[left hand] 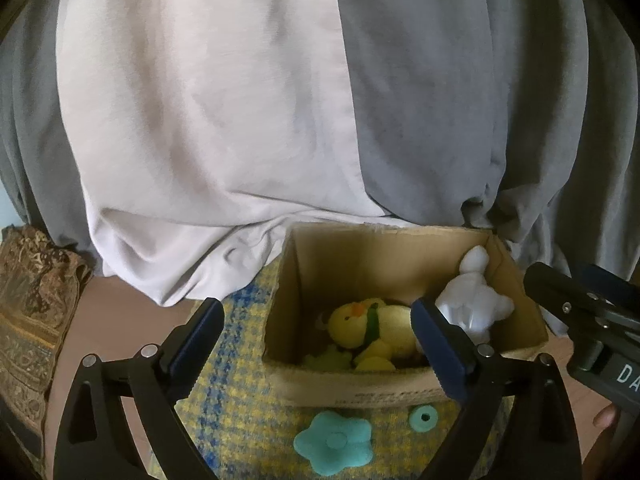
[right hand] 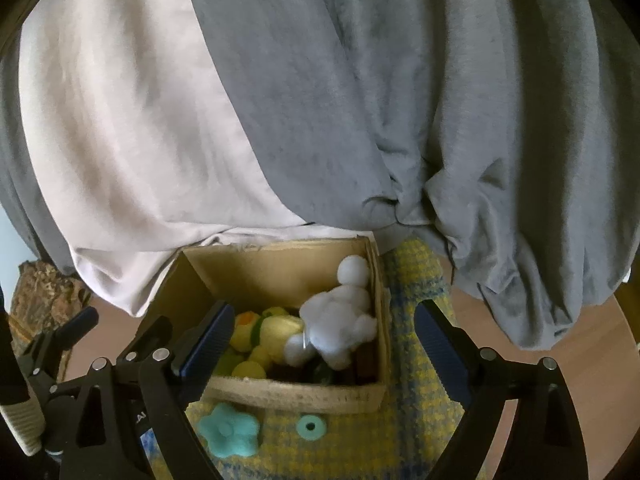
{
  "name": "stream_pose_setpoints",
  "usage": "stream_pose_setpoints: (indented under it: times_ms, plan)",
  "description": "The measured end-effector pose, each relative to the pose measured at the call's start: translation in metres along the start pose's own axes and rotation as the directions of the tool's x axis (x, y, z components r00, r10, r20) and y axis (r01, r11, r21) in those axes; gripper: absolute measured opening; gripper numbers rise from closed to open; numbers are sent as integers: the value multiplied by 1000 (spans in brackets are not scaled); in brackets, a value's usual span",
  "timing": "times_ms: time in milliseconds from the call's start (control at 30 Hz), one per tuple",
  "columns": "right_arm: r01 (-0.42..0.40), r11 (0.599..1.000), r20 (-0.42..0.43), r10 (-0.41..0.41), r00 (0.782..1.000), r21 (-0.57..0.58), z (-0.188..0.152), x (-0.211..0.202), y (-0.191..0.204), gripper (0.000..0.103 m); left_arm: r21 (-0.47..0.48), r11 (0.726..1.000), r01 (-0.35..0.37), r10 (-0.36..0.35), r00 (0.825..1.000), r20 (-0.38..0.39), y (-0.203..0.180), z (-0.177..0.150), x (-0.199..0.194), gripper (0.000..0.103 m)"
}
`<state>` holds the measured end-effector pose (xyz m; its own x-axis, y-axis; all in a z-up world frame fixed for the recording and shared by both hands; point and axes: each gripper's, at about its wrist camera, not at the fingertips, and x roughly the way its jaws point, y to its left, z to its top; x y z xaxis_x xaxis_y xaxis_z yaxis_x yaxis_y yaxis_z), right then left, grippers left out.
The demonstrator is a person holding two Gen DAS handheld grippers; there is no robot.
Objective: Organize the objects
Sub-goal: 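Open the left gripper over the box while the right gripper releases the bunny inside, then withdraw both grippers from the box toward the teal star and teal ring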
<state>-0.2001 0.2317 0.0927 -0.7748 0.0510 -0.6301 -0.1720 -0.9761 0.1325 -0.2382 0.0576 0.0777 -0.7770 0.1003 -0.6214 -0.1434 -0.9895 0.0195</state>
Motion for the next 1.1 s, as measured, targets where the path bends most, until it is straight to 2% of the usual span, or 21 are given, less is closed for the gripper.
stream_pose_setpoints:
  times_ms: [567, 1100]
  plan:
    - [10, 1000, -1, -10, 1000, -20, -43, -31, 6, 92, -13, 1000, -26, 26, 1000, 4, 11, -44, -31, 99]
    - [16, 1000, -69, -18, 997, -23, -86, -12, 0, 92, -14, 1000, -16, 15, 999, -52, 9, -89, -17, 99]
